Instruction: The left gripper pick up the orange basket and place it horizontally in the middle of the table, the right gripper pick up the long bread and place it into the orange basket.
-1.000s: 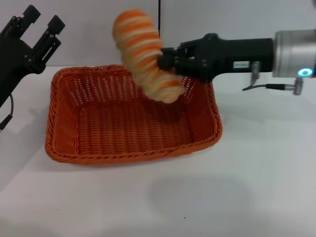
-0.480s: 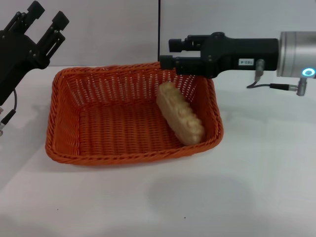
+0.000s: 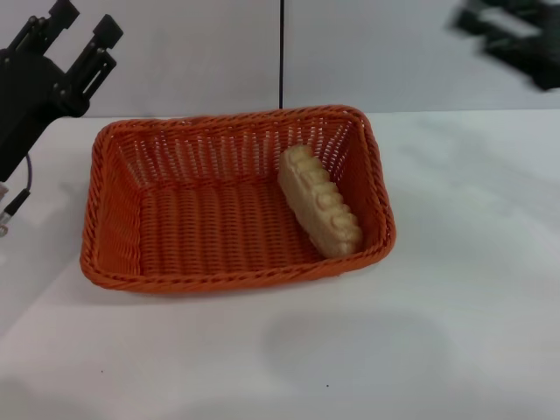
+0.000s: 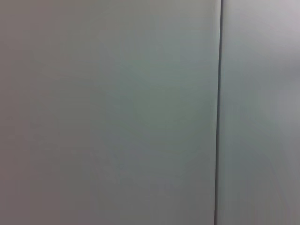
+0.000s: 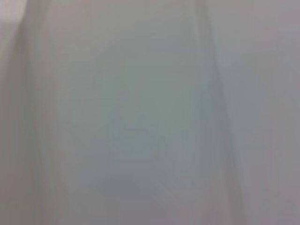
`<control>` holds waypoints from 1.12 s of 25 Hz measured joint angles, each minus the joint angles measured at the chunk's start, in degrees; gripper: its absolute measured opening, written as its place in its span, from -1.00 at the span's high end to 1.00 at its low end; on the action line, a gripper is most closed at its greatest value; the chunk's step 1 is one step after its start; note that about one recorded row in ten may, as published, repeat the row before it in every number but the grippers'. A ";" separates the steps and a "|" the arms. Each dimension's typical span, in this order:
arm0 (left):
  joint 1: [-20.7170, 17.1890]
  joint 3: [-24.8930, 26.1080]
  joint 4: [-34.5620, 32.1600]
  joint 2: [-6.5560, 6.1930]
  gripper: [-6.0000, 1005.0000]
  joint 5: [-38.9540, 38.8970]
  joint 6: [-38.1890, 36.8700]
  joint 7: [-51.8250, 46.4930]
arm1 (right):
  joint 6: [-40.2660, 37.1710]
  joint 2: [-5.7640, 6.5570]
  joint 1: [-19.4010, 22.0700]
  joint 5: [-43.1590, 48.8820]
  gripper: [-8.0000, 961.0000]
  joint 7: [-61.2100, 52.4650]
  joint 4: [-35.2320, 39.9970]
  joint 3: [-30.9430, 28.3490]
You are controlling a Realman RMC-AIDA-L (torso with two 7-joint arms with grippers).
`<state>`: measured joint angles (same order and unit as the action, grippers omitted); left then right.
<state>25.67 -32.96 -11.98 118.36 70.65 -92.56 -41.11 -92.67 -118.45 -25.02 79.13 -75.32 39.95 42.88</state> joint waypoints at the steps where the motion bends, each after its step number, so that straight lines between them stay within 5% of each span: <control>1: 0.14 0.00 0.06 0.06 -0.29 0.00 0.12 0.12 | -0.47 0.01 1.29 -1.58 -0.31 2.95 -1.47 -2.69; 6: 0.29 1.72 1.11 0.20 -0.29 -0.55 -0.22 0.52 | -0.80 0.03 5.72 -5.62 -0.31 12.33 -6.82 -14.52; 17: -3.43 13.69 9.23 0.21 -0.29 -4.56 -6.53 10.08 | -0.48 0.00 10.28 -6.11 -0.31 20.46 -16.14 -38.87; 28: -5.93 17.05 14.10 0.27 -0.29 -4.57 -9.16 14.79 | -0.38 0.02 10.71 -6.11 -0.31 22.09 -19.19 -44.17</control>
<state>19.74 -15.90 2.12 118.64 66.08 -101.72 -26.31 -93.05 -118.43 -14.31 73.02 -53.24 20.76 -1.29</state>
